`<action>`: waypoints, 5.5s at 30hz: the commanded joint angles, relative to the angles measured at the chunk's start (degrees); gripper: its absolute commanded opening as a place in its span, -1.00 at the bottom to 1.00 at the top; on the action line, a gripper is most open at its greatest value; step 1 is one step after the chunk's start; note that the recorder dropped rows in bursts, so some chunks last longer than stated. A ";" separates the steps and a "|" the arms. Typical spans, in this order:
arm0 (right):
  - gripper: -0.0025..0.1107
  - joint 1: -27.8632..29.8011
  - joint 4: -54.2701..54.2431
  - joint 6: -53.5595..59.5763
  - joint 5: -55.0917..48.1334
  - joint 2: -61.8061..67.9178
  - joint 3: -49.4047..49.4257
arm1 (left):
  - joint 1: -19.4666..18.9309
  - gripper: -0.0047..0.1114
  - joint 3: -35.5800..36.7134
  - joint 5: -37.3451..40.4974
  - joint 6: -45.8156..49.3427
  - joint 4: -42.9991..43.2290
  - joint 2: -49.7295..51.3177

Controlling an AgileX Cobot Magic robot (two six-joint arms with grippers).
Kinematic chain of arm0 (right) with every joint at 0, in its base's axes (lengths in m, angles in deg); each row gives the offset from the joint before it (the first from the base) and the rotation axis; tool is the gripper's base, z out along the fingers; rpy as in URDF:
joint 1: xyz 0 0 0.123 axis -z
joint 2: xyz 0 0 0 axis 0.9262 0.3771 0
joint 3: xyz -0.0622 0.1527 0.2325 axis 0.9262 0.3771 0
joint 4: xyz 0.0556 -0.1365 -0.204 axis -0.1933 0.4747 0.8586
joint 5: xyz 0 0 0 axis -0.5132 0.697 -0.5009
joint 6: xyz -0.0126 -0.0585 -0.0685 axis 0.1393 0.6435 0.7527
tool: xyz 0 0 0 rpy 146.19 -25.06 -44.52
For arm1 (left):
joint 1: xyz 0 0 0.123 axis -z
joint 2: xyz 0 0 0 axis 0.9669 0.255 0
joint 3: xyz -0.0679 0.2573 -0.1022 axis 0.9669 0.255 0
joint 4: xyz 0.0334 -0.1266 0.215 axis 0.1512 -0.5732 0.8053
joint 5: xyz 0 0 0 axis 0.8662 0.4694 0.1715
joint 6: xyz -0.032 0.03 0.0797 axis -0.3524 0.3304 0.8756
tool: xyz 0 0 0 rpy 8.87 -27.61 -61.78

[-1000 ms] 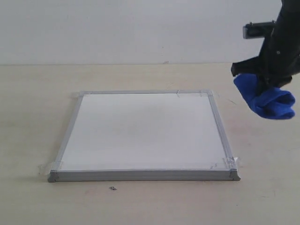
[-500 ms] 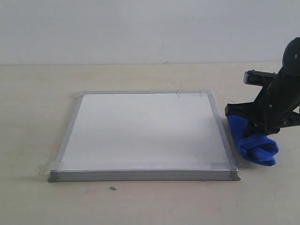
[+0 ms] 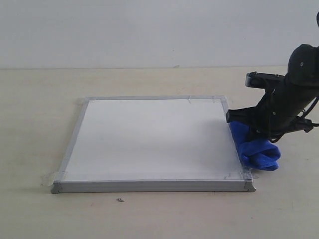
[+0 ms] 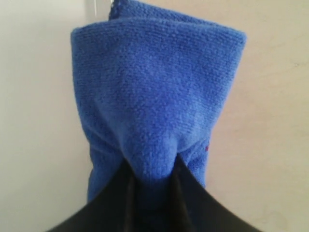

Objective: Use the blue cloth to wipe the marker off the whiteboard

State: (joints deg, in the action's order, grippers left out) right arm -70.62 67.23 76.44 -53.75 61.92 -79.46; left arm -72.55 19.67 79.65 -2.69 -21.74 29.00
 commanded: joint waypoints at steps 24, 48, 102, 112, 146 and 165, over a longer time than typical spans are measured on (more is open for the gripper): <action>-0.96 -0.59 9.59 -7.47 -0.42 -0.80 0.10 | -0.16 -0.84 0.17 -0.43 0.09 0.07 -0.20; -0.05 -0.59 9.47 -9.14 0.51 -0.80 0.10 | -0.16 -0.84 0.17 -0.43 0.09 0.07 -0.20; -0.96 -13.10 10.04 2.68 -0.13 -73.07 23.71 | -0.16 -0.84 0.17 -0.43 0.09 0.07 -0.20; -0.96 -13.10 10.50 2.68 6.70 -80.61 28.45 | -0.16 -0.84 0.17 -0.43 0.09 0.07 -0.20; -0.96 4.38 10.89 4.07 11.49 -108.79 62.17 | -0.16 -0.84 0.17 -0.43 0.09 0.07 -0.20; -0.96 2.90 11.01 6.06 11.49 -108.79 62.17 | -0.16 -0.84 0.17 -0.43 0.09 0.07 -0.20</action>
State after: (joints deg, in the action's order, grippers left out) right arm -67.75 77.73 81.96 -42.54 -46.62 -17.28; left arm -72.55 19.67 79.65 -2.69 -21.74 29.00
